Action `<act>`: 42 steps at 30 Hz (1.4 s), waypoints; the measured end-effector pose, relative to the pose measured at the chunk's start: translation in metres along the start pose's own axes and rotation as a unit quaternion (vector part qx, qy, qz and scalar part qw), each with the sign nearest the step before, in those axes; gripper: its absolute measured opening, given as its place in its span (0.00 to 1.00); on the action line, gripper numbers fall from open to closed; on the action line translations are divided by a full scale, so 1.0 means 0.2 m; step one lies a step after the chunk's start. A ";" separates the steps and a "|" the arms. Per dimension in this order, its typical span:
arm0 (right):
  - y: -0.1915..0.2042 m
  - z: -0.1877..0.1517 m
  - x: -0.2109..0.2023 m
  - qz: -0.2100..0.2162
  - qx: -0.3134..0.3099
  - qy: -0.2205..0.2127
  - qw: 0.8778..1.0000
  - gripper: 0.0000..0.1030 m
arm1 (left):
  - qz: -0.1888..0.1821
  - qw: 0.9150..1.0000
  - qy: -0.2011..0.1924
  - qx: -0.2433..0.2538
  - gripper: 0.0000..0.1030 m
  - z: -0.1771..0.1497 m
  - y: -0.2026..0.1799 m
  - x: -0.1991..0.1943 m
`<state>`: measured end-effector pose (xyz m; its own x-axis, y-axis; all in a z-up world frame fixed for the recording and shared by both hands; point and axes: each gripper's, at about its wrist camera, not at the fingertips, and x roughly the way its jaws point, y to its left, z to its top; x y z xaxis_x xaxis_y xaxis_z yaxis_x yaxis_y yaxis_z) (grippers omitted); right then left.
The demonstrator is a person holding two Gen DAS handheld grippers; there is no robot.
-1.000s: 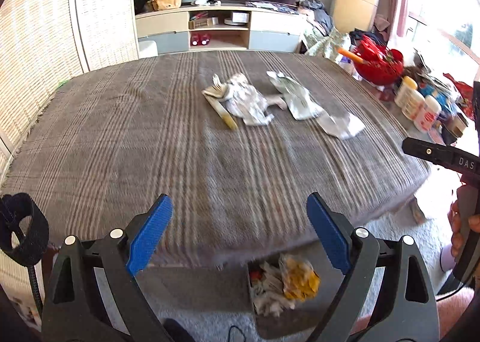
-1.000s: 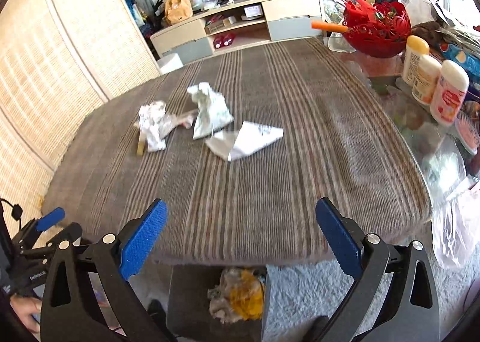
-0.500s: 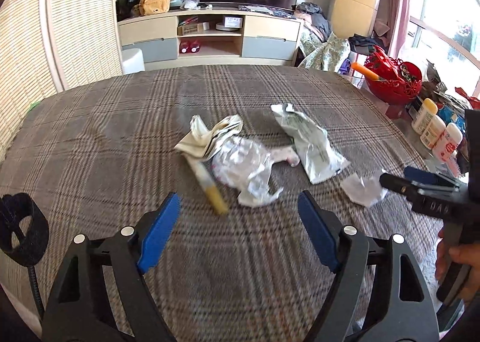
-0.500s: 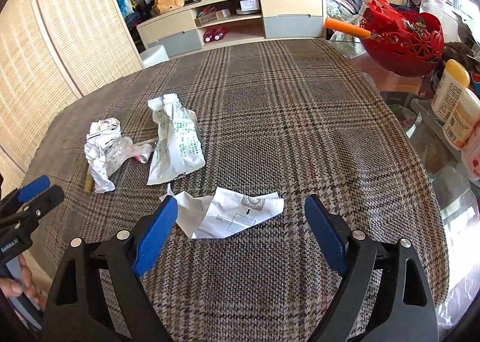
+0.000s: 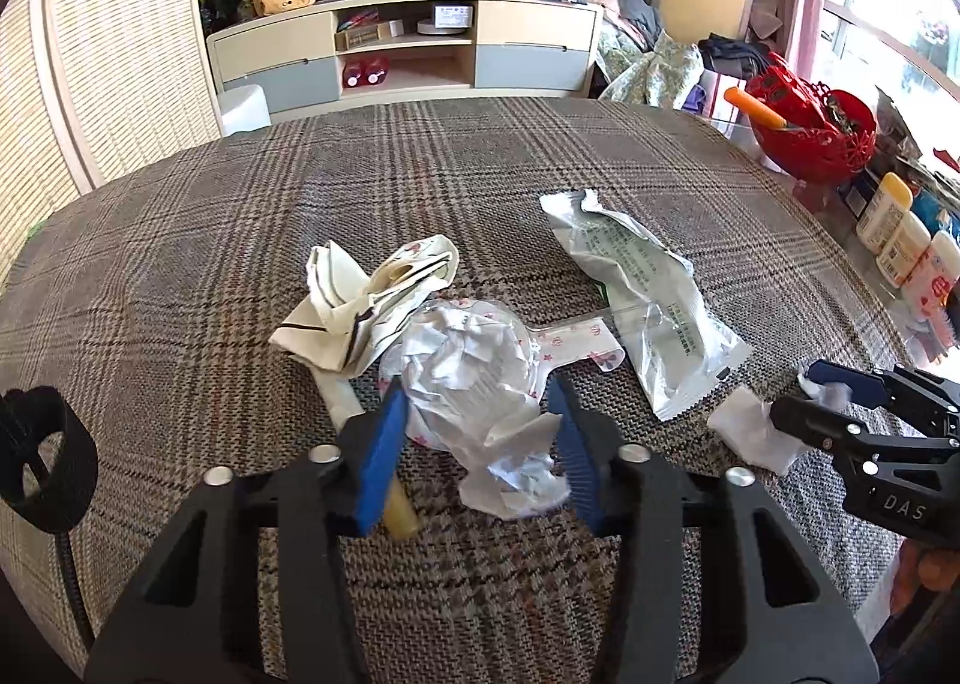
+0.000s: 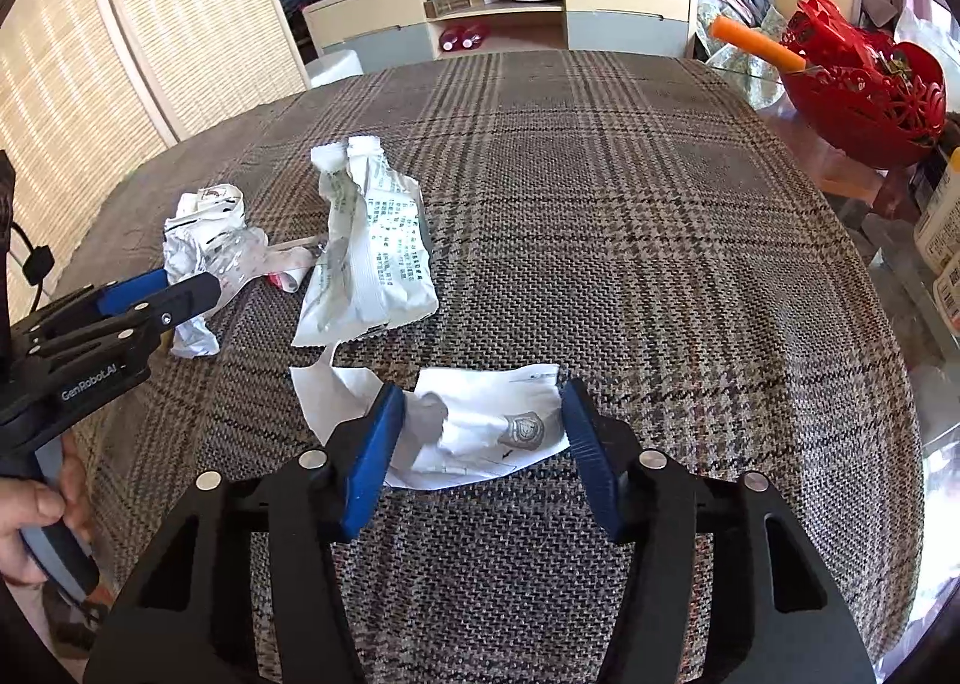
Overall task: Collect trash
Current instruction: 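Grasp the white paper with the right tool, lower it into the bin, release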
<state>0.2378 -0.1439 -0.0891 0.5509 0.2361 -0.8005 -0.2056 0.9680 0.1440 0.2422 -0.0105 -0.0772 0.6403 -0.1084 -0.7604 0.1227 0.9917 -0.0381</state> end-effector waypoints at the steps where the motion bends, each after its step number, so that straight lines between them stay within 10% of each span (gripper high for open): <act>1: 0.00 0.00 0.00 0.001 -0.003 -0.001 1.000 0.38 | -0.001 1.000 0.001 0.000 0.34 0.00 0.00 0.01; 12: 0.07 -0.06 -0.05 0.024 -0.032 0.007 0.999 0.20 | 0.007 1.000 -0.002 0.021 0.10 -0.07 -0.02 -0.08; 42: 0.20 -0.75 -0.58 0.087 0.004 -0.018 0.996 0.19 | -0.053 0.998 0.006 -0.012 0.10 -0.89 -0.21 -0.76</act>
<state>0.0445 -0.1459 -0.0778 0.5369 0.4026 -0.7414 -0.2940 0.9130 0.2828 0.0056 -0.0236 -0.0753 0.6156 -0.2125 -0.7588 0.1712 0.9760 -0.1345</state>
